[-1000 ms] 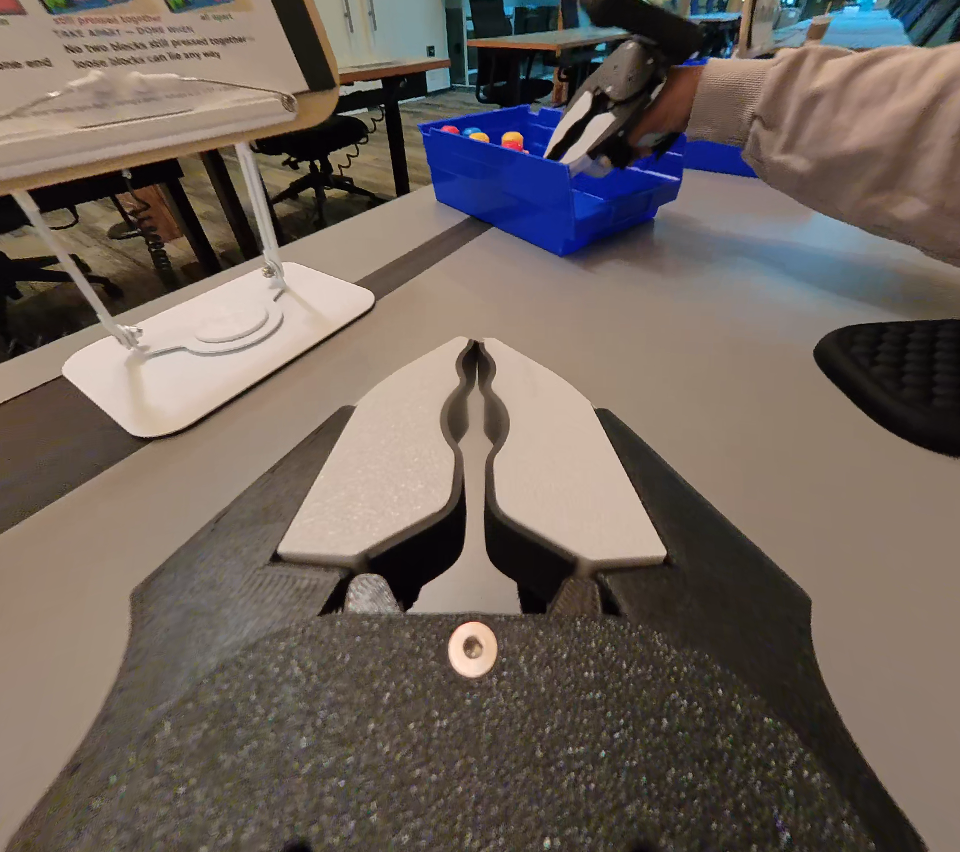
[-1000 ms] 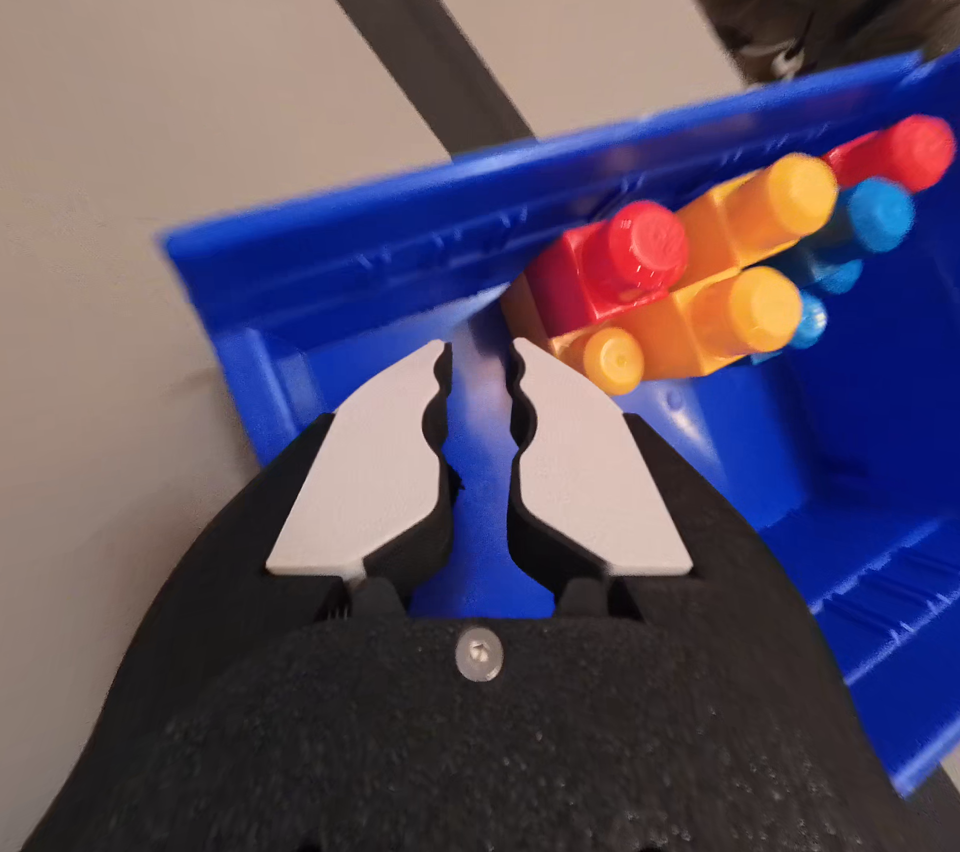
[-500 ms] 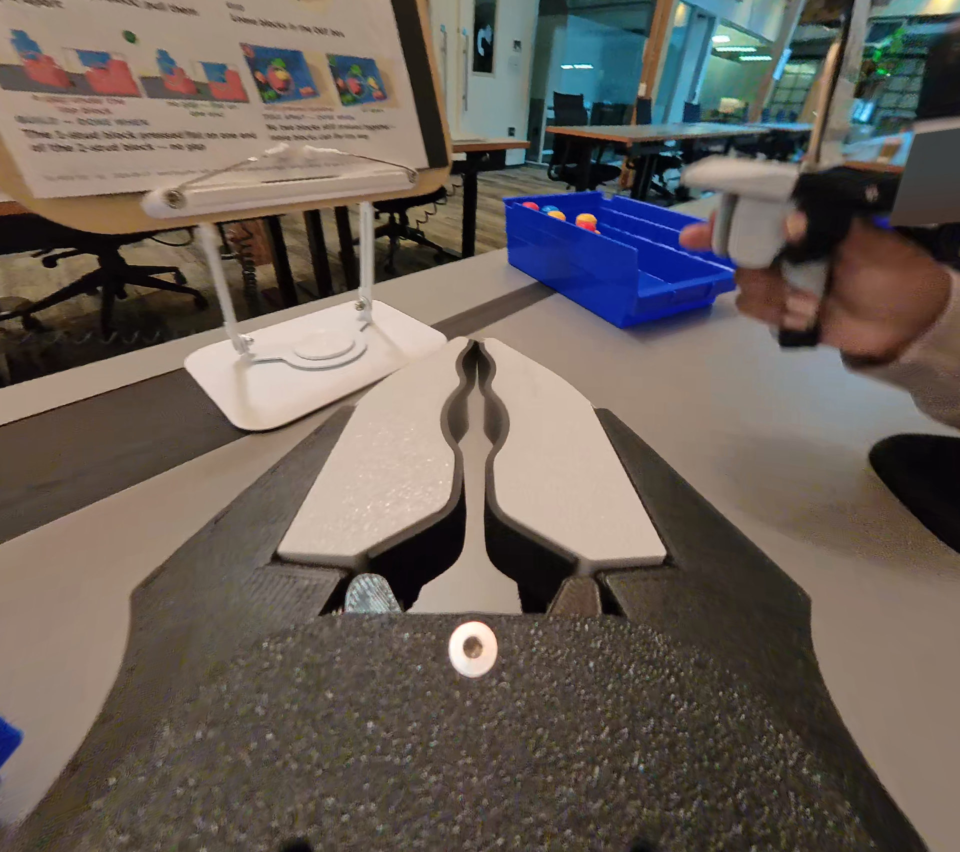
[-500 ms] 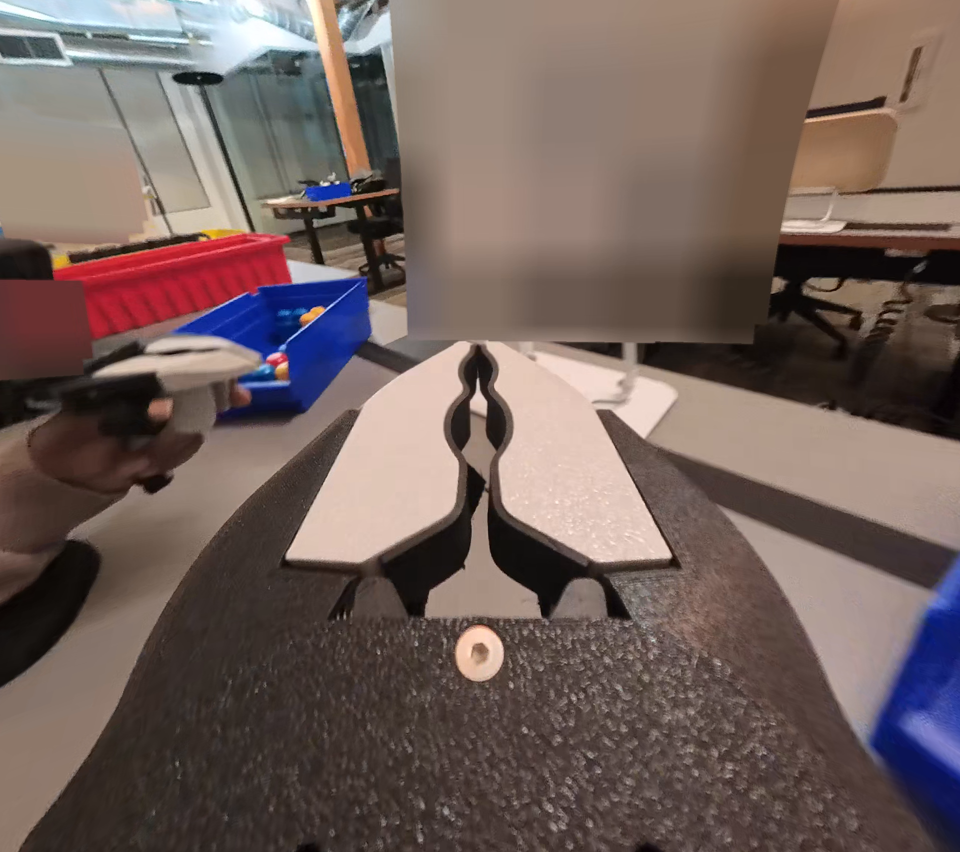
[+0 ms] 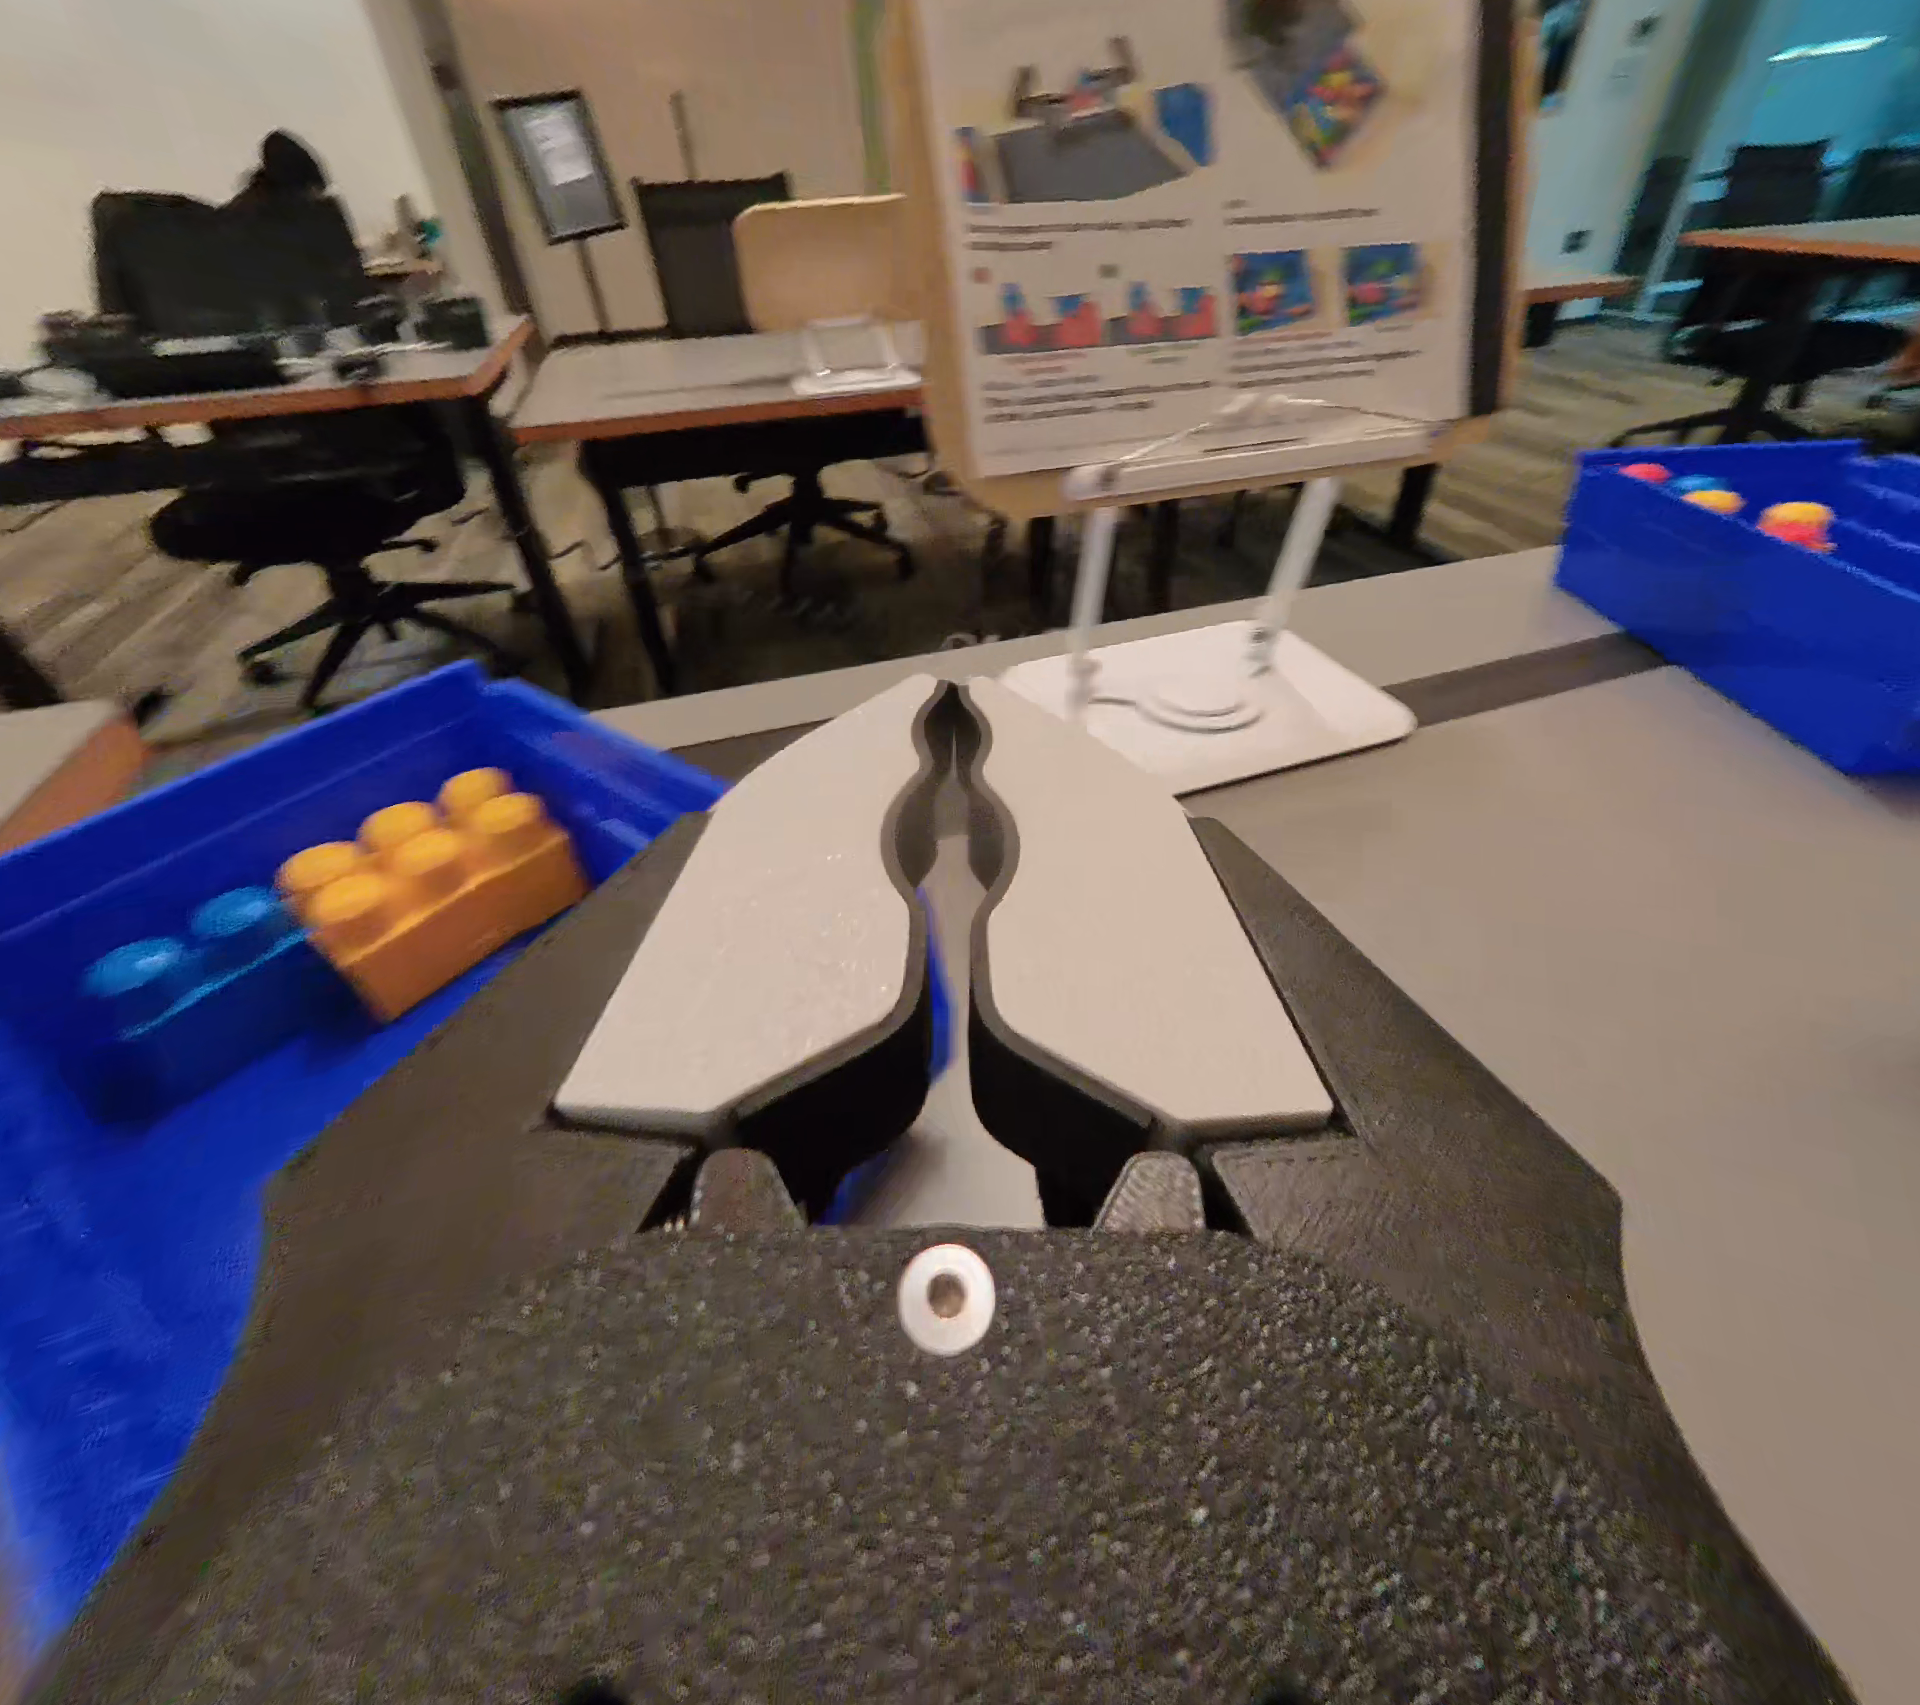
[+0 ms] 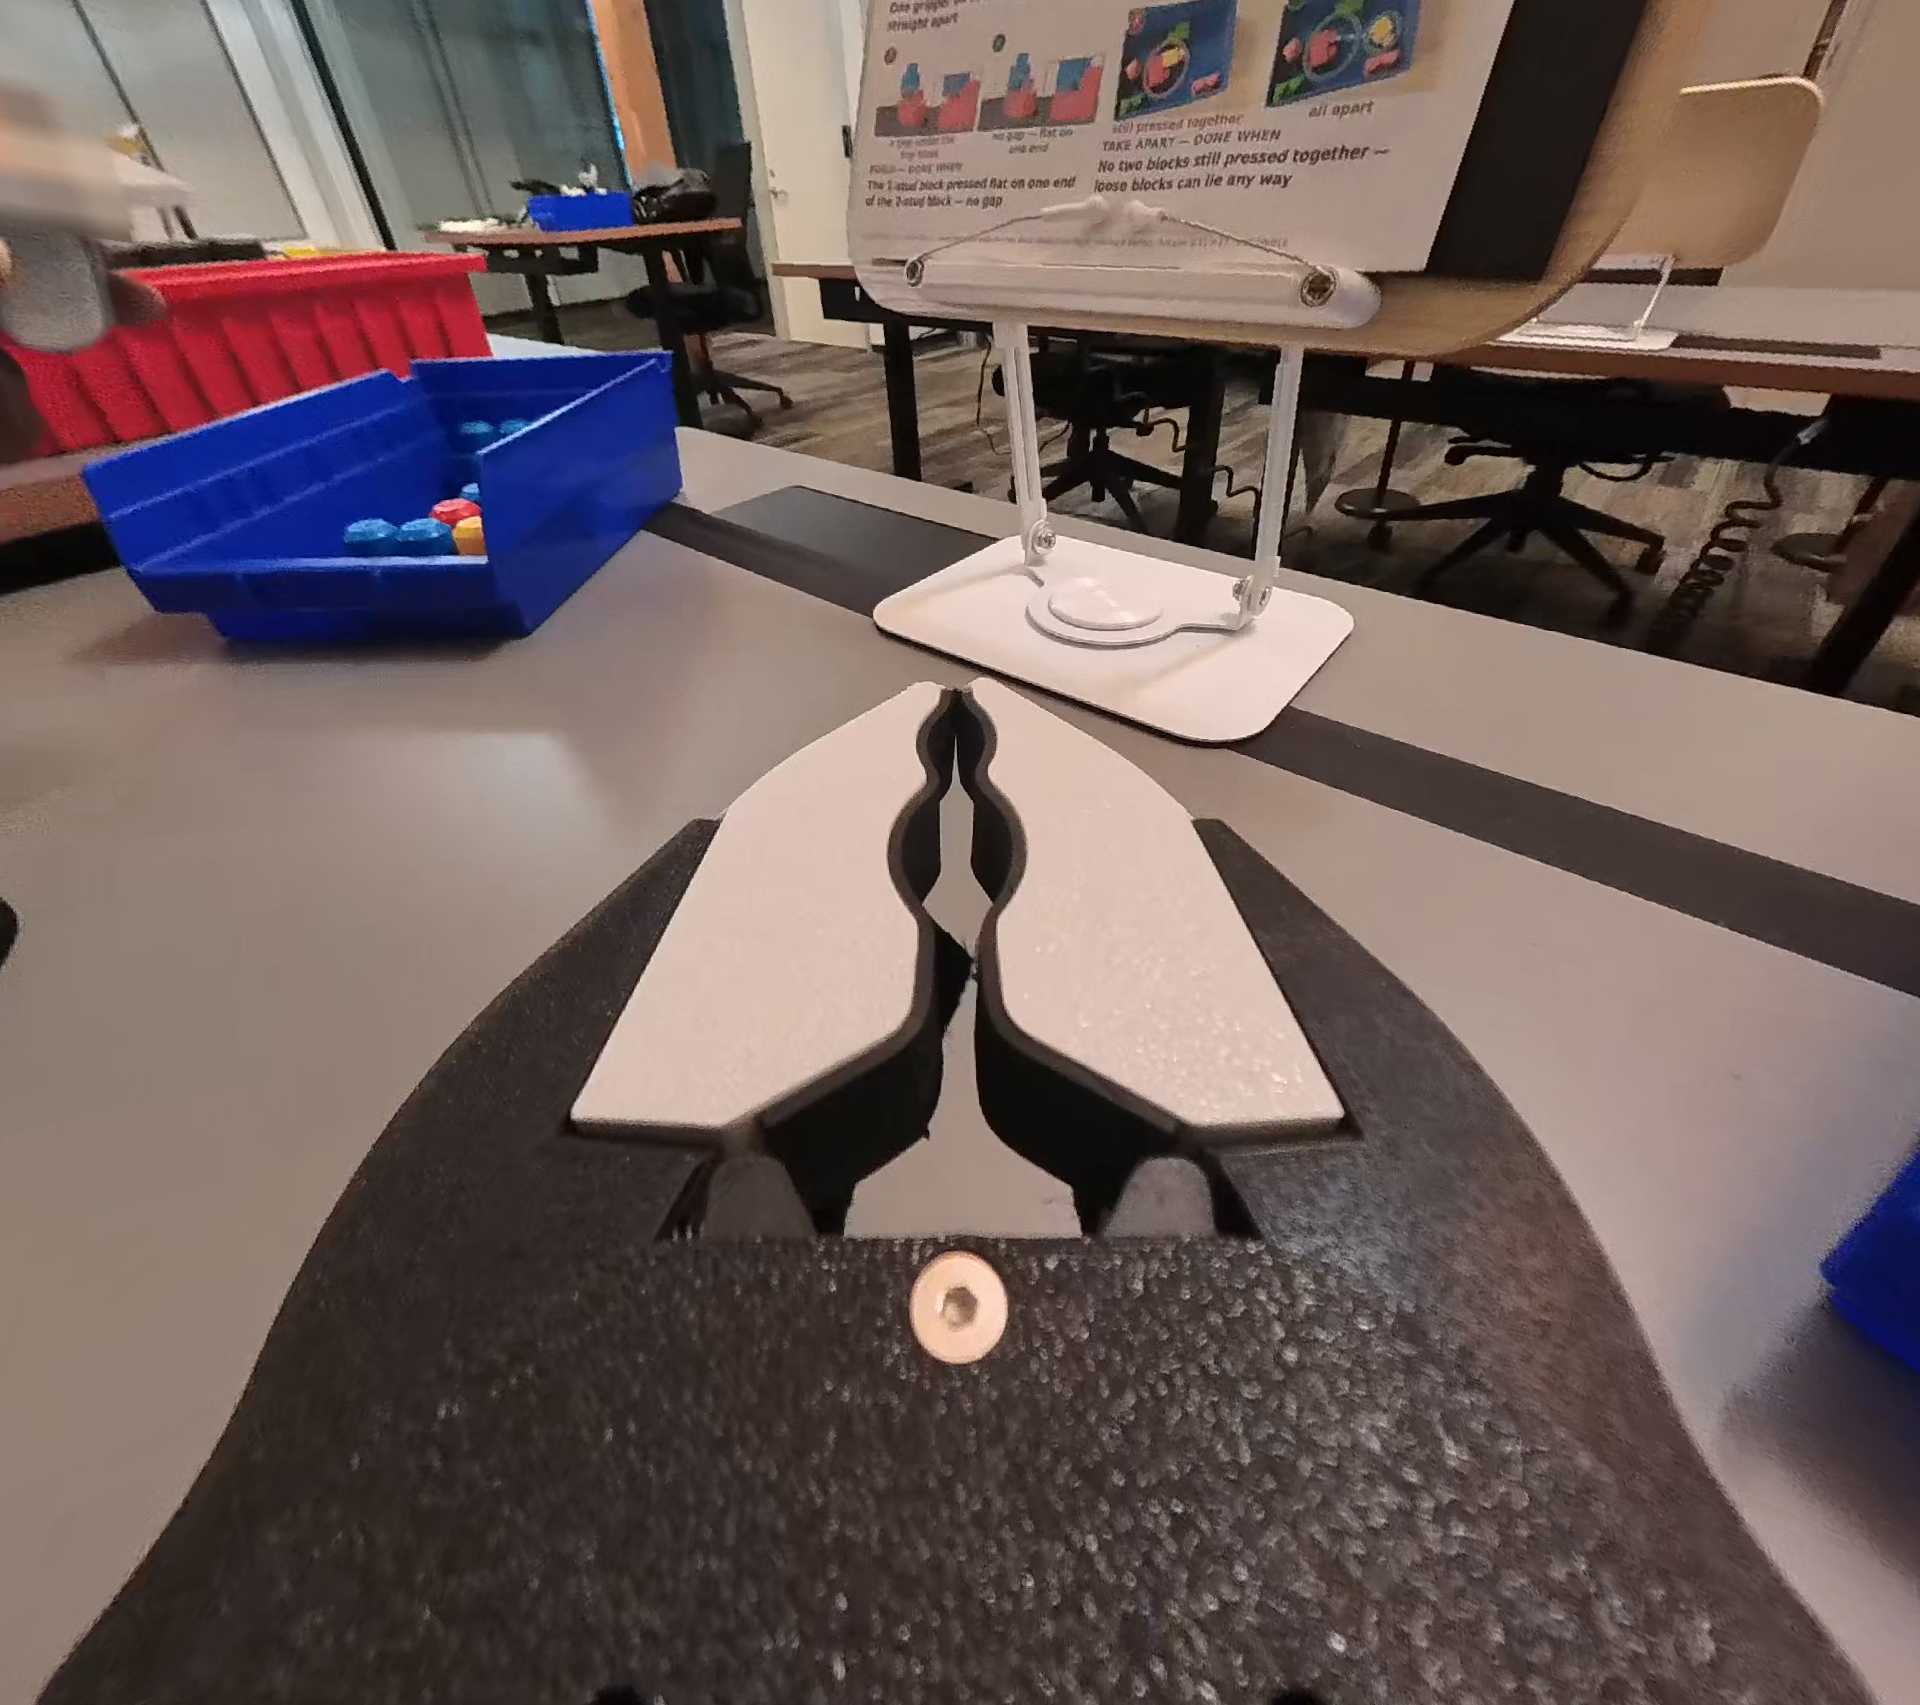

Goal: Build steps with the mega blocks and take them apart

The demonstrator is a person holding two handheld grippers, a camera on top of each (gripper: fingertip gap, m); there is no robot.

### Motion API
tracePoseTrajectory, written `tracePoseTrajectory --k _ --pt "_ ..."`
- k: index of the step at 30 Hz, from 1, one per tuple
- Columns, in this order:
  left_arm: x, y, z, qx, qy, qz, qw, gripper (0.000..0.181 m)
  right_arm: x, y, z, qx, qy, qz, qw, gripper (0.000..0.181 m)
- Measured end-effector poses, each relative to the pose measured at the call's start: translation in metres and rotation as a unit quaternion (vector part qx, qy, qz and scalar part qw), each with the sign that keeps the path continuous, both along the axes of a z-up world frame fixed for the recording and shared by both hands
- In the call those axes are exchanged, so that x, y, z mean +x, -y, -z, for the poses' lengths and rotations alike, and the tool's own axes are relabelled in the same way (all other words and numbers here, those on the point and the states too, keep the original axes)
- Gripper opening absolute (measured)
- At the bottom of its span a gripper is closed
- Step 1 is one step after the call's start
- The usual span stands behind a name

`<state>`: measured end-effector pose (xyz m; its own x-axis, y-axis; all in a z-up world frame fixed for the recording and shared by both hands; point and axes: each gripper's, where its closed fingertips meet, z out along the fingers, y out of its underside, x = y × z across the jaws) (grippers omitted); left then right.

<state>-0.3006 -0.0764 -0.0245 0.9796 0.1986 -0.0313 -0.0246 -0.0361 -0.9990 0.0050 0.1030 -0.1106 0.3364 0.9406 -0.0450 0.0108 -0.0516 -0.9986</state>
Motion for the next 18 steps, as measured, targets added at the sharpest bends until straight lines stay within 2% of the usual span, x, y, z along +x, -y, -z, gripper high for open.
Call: tracePoseTrajectory --k 4,6,8,13,18 --pt "-0.060 0.024 -0.002 -0.082 -0.019 -0.047 0.995 0.003 -0.004 0.008 0.001 -0.004 0.003 -0.017 1.000 0.000" --pt "-0.084 0.027 0.010 -0.153 -0.024 -0.051 0.987 0.019 -0.008 0.013 0.004 -0.002 0.011 -0.026 1.000 0.000" --pt "-0.103 0.025 0.026 -0.216 -0.020 -0.041 0.975 0.027 -0.012 0.018 0.009 -0.002 0.021 -0.040 0.999 0.000" --pt "-0.165 0.016 0.064 -0.354 -0.061 -0.057 0.931 0.038 -0.016 0.024 0.013 0.000 0.025 -0.050 0.998 0.000" --pt "-0.210 -0.005 0.101 -0.463 -0.102 -0.052 0.879 0.033 -0.020 0.025 0.031 -0.030 0.055 -0.065 0.996 0.000"
